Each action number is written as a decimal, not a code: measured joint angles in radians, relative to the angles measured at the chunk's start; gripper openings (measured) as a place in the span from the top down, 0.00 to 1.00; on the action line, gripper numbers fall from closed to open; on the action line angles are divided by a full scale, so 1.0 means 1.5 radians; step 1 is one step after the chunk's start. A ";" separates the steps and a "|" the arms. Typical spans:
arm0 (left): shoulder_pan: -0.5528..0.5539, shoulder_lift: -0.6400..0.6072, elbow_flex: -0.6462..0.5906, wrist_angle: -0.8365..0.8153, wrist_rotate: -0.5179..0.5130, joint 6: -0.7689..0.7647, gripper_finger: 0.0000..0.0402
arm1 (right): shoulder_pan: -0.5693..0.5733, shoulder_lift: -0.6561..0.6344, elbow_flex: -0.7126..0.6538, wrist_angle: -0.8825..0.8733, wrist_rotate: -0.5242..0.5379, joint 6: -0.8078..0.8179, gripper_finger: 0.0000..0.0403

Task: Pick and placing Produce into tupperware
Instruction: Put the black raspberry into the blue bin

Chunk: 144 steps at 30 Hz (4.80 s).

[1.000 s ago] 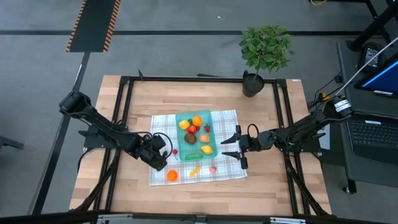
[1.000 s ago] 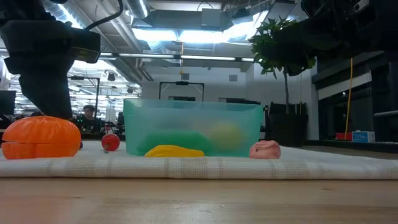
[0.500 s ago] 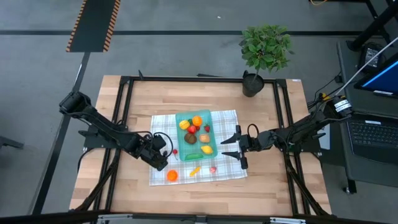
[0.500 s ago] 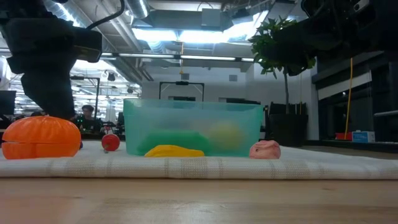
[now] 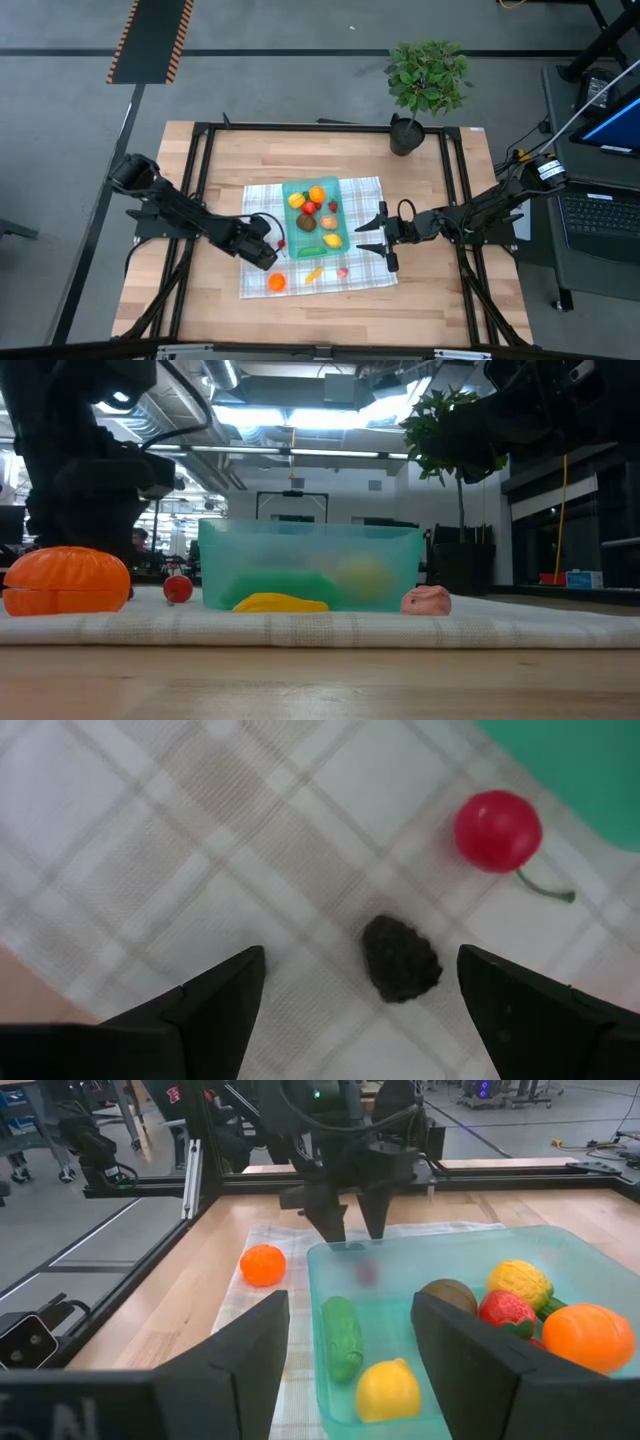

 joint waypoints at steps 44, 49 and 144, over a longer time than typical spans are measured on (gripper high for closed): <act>0.018 0.010 0.033 -0.009 0.017 0.018 0.34 | 0.000 0.000 0.000 -0.010 0.000 0.017 0.46; 0.018 0.014 0.033 -0.009 0.007 0.018 0.36 | 0.000 0.000 0.000 -0.010 0.000 0.017 0.46; 0.032 0.045 0.065 -0.043 0.060 0.118 0.78 | 0.001 0.000 0.000 -0.010 0.000 0.018 0.46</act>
